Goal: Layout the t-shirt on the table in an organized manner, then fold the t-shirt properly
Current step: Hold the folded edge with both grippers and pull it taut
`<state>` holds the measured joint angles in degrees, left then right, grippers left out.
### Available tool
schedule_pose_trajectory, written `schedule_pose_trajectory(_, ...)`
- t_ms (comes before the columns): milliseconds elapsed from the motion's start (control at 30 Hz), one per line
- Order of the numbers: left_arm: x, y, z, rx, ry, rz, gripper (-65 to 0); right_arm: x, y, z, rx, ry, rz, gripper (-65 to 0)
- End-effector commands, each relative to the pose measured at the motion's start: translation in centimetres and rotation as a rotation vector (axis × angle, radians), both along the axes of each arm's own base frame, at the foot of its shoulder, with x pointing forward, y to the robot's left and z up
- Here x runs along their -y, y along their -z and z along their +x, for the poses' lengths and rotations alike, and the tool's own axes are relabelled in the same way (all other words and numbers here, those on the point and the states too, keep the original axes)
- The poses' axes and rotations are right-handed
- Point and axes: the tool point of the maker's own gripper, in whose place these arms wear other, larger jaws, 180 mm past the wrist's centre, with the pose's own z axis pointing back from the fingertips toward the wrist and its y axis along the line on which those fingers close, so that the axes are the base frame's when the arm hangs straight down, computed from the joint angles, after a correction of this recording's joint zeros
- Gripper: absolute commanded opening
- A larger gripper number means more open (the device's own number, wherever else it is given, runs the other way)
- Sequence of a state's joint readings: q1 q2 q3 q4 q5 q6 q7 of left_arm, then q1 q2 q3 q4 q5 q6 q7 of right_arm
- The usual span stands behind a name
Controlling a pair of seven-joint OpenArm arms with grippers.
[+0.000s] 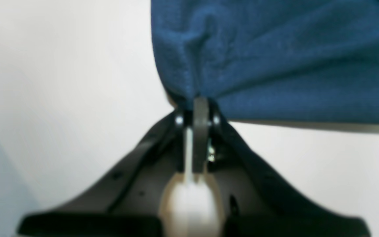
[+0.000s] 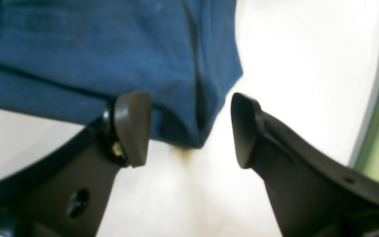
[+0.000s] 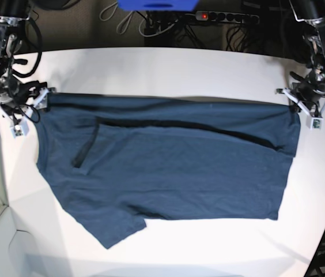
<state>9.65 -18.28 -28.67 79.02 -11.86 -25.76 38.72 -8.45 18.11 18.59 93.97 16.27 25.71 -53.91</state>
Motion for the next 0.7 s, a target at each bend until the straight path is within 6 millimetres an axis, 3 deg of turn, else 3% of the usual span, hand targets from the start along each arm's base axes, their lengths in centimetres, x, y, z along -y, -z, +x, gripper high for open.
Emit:
schedule_pose_trajectory(0,-0.8,-0.1,-0.3,-0.027,0.003,0.032,-64.8,0.7,-1.1,0.9,0.046,0.004,-0.012,-25.9)
schedule_pose_trajectory(433,-0.9,0.3,-0.6,-0.039,0.000,0.028,-64.8,1.3,1.0,-1.7,-0.027,0.027,-0.001,-27.2)
schedule_pose_trajectory(567,-0.9,0.4,-0.8,-0.044,0.000,0.032,-64.8,1.5,2.8,-2.8,-0.053,0.043,0.023,-39.7)
schedule_pose_trajectory(667,-1.1,1.5,-1.9,-0.081,-0.011,0.020,-64.8,1.8,4.2,-3.5,-0.076,0.065,0.042,-53.9)
